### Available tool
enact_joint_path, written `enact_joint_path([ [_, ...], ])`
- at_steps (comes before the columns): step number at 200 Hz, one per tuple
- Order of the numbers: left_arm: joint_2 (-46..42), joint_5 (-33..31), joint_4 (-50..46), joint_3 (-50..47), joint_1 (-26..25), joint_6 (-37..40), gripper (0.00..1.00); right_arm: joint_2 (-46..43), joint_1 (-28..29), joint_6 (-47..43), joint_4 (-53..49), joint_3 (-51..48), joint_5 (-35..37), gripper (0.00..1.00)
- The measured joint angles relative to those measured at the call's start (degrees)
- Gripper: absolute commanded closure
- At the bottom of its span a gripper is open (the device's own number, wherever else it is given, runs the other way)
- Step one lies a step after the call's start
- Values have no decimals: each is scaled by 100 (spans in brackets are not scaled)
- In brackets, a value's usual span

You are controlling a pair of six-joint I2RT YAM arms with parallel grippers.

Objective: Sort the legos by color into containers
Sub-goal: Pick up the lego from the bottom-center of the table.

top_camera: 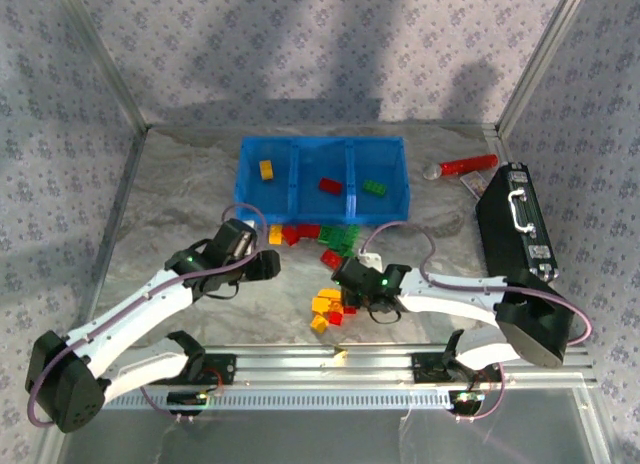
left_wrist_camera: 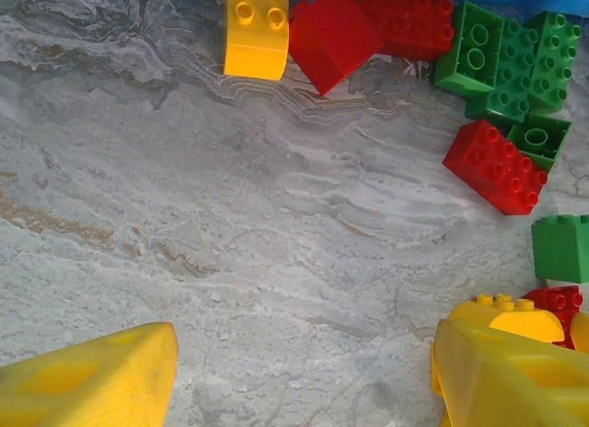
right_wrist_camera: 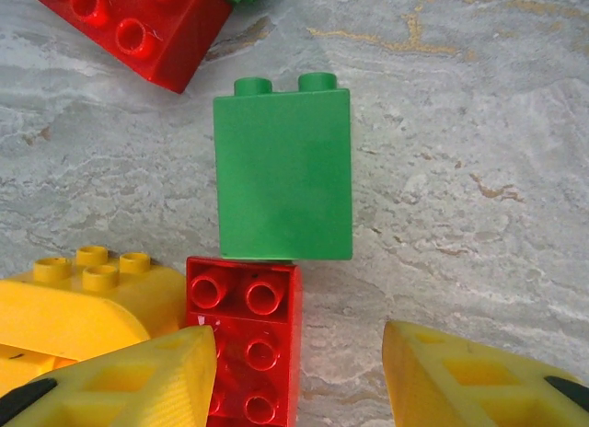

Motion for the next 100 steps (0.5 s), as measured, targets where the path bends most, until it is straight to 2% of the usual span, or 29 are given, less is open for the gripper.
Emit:
enact_joint_path([
  [67, -17, 0, 0, -52, 33, 0, 26, 393, 96, -79, 131, 350, -13, 39],
  [100, -61, 0, 2, -70, 70, 0, 26, 562, 133, -87, 170, 398, -15, 39],
])
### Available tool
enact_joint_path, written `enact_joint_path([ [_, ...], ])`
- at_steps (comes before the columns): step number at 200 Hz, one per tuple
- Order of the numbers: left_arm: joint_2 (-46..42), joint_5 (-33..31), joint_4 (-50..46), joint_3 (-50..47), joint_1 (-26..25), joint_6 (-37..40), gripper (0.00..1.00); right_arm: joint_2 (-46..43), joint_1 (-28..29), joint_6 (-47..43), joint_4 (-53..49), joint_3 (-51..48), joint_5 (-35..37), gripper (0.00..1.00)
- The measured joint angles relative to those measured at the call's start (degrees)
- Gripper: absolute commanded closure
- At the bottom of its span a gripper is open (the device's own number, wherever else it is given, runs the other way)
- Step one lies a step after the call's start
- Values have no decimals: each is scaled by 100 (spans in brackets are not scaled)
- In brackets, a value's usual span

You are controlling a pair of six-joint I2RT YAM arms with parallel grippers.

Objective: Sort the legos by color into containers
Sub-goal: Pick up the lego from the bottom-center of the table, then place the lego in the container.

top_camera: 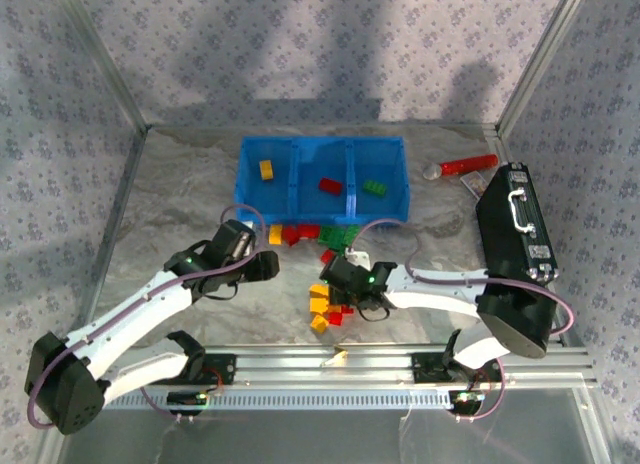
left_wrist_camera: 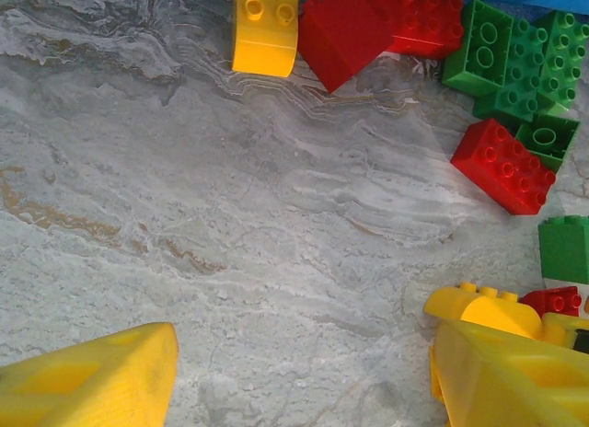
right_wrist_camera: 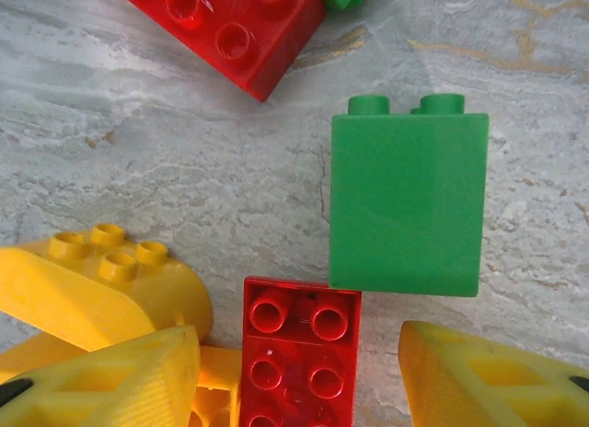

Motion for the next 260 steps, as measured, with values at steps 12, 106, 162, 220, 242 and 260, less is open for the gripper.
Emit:
enact_joint_path([
  [12, -11, 0, -2, -22, 13, 0, 26, 87, 0, 2, -4, 0, 0, 41],
  [106, -11, 2, 11, -144, 76, 0, 27, 345, -151, 22, -7, 0, 0, 48],
  [162, -11, 2, 28, -205, 103, 0, 27, 286, -151, -42, -149, 26, 35, 67],
  [220, -26, 0, 26, -205, 164, 2, 29, -627, -103, -129, -1036, 315, 328, 72],
  [242, -122, 2, 24, -203, 254, 4, 30, -1261, -199, -417, -1351, 542, 420, 72],
  [260, -157, 7, 26, -203, 315, 11, 30, -1412, -621, -879, -1399, 960, 363, 72],
])
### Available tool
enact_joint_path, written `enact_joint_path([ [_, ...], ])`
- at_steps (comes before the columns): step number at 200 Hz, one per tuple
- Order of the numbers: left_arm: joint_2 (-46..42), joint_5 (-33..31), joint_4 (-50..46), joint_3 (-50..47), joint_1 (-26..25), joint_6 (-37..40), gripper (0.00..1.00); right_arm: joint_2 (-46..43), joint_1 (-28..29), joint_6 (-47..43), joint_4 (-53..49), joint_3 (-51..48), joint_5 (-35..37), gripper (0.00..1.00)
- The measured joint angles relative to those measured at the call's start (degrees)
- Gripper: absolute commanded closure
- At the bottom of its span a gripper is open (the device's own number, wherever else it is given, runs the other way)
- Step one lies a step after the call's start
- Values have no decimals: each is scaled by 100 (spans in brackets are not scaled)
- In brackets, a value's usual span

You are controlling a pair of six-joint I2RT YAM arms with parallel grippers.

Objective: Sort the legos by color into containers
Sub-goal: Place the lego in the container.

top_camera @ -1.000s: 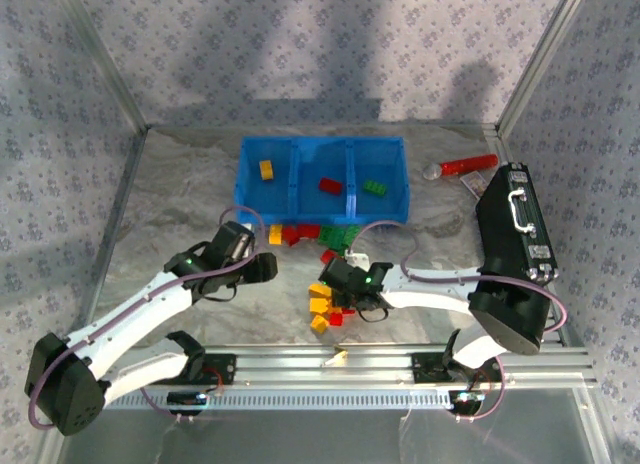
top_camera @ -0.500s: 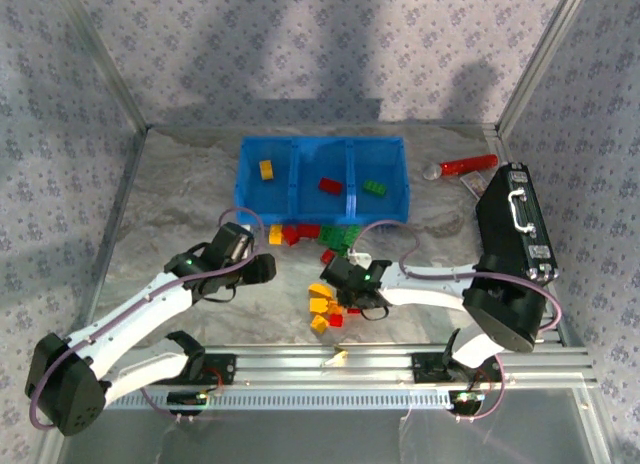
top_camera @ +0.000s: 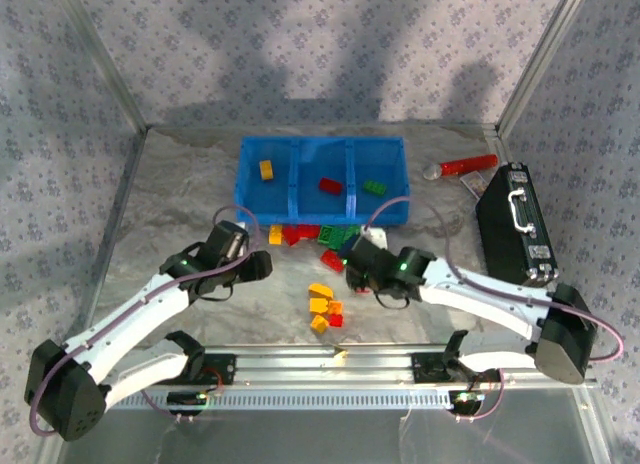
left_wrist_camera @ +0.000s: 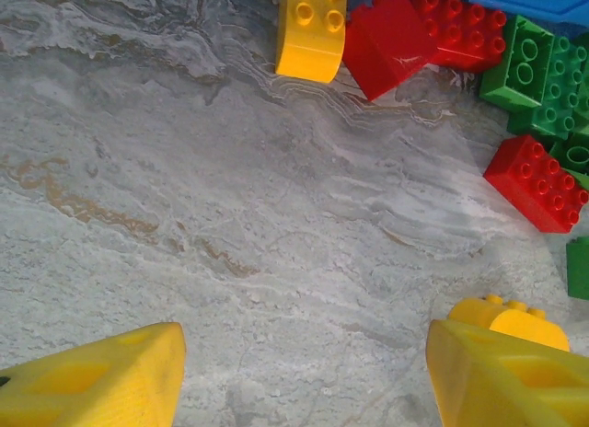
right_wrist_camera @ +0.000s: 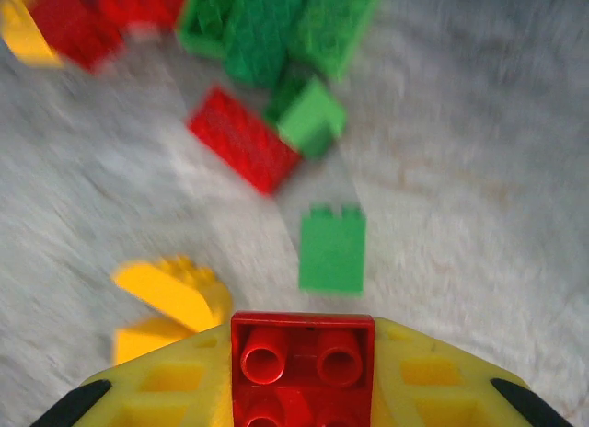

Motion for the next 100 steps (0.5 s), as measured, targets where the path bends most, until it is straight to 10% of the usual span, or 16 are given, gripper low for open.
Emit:
enact_joint_path([
  [80, 109, 103, 2, 127, -686, -28, 31, 3263, -1963, -2361, 308, 4256, -1134, 69],
  [100, 111, 37, 7, 111, -809, -164, 31, 4135, -2210, -2682, 101, 5163, -1408, 22],
])
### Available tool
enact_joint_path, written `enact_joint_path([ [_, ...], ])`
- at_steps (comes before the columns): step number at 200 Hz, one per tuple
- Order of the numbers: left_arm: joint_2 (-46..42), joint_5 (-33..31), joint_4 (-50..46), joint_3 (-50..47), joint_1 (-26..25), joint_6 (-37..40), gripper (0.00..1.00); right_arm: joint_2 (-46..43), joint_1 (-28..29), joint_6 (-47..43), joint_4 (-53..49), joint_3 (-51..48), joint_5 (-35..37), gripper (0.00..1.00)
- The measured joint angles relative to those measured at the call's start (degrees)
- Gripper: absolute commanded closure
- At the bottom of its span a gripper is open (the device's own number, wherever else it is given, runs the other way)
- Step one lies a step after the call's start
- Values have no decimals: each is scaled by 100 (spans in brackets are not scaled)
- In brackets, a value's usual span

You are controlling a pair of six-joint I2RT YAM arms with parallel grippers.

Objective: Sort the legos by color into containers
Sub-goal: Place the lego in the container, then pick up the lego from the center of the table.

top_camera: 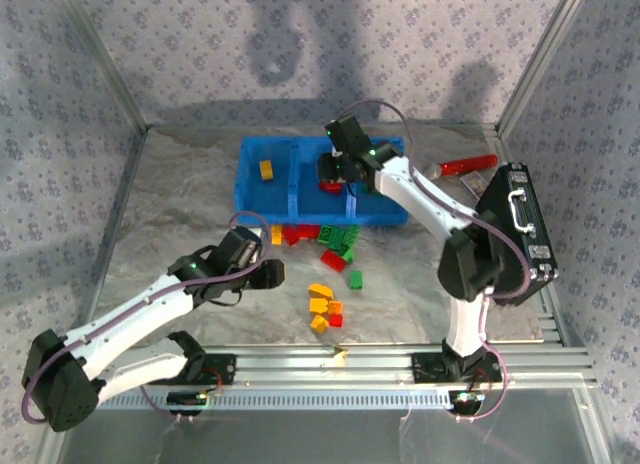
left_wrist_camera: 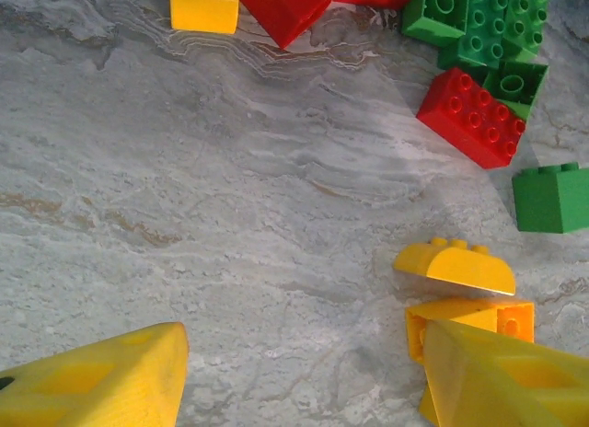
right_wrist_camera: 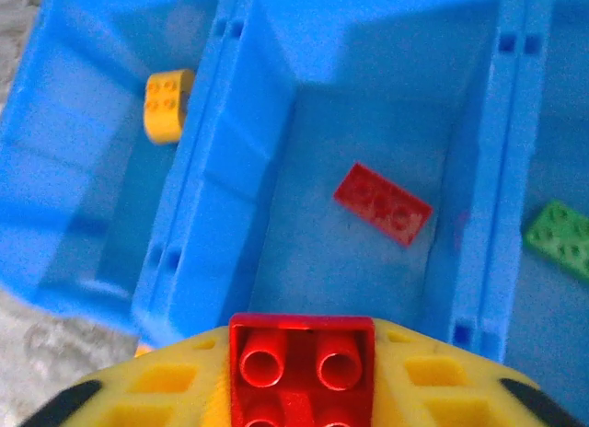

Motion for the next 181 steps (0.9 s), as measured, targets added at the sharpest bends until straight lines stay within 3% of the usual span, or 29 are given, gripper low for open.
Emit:
enact_joint_path([
  [2, -2, -9, 0, -2, 0, 2, 31, 48, -13, -15, -2, 52, -17, 20],
  [7, -2, -52, 2, -4, 2, -31, 31, 249, -68, -94, -55, 258, -76, 3],
  [12, -2, -72, 2, -7, 2, -50, 31, 380, -101, -157, -96, 400, -92, 1],
  [62, 310, -173, 13, 20, 332, 9, 32, 326, -59, -538, -240, 444, -98, 1],
  [121, 1523, -61, 415, 520, 933, 404, 35, -1757, 356, -643, 199, -1510, -162, 7],
  [181, 3003, -70, 1023, 997, 1056, 769, 39, -3040, -61, -573, 656, -3126, -238, 14],
])
